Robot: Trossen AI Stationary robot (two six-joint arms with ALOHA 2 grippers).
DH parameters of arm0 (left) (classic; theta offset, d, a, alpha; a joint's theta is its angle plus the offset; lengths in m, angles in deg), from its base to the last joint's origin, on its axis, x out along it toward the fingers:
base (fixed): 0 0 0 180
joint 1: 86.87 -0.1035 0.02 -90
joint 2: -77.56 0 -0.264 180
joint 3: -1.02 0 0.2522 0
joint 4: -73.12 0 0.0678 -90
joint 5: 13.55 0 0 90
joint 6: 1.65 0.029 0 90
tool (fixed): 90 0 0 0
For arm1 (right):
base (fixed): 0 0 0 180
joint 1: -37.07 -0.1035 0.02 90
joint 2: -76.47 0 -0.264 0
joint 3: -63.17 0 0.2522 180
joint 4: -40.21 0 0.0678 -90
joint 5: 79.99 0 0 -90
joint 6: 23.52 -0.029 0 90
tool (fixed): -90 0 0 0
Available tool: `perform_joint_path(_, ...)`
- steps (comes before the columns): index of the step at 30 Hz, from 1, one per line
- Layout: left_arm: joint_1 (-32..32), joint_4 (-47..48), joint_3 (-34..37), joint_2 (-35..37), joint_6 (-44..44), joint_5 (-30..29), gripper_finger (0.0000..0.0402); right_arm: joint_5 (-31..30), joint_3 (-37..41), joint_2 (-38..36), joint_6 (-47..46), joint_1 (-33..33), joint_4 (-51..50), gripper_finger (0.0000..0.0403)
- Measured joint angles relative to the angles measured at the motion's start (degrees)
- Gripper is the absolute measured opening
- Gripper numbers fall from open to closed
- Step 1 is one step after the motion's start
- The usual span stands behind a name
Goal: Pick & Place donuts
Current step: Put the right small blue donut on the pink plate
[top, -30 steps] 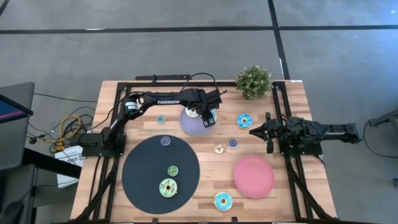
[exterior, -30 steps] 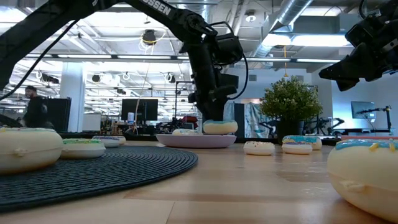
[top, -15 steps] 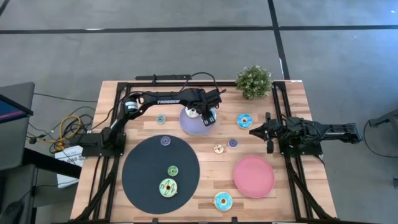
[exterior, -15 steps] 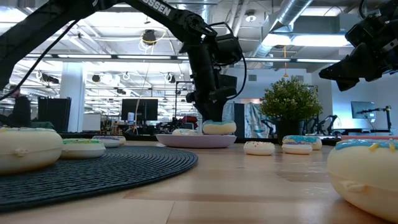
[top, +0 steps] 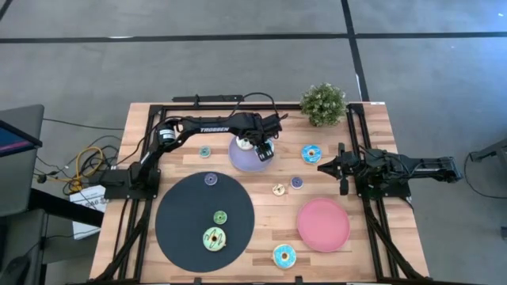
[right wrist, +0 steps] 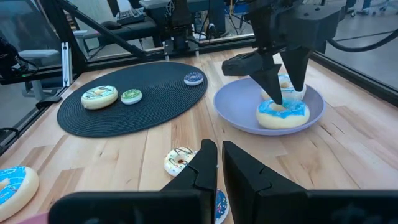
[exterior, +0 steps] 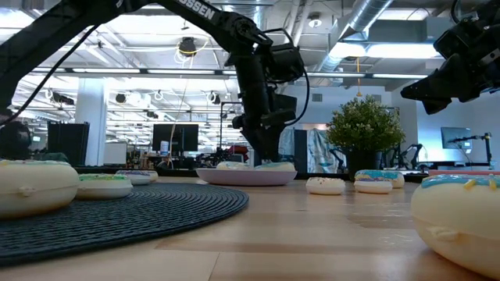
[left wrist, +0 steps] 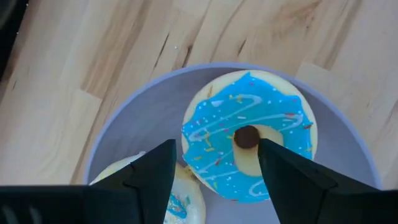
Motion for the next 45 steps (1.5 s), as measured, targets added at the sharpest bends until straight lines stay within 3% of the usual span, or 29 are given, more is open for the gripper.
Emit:
perform_joint_path(7,0.5,1.6,-2.2,1.6,0.0,-1.6,0.0222,0.0,0.0,0.0,0.0,0.0,0.0,0.0017)
perform_joint_path(12,3.3,1.3,-1.4,8.3,2.8,-7.5,0.0219,0.0,0.0,0.0,0.0,0.0,0.0,0.0017)
perform_joint_path(15,5.4,1.0,2.5,12.9,4.0,-9.9,0.0196,0.0,0.0,0.0,0.0,0.0,0.0,0.0017)
perform_joint_path(26,9.6,-18.4,32.9,35.8,1.5,-4.9,0.0012,0.0,0.0,0.0,0.0,0.0,0.0,0.0017)
perform_joint_path(33,13.6,-21.5,47.8,51.8,-1.5,-9.4,0.0001,0.0,0.0,0.0,0.0,0.0,0.0,0.0017)
perform_joint_path(45,19.3,-30.5,73.5,80.2,-2.3,-11.0,0.0000,0.0,0.0,0.0,0.0,0.0,0.3,0.0017)
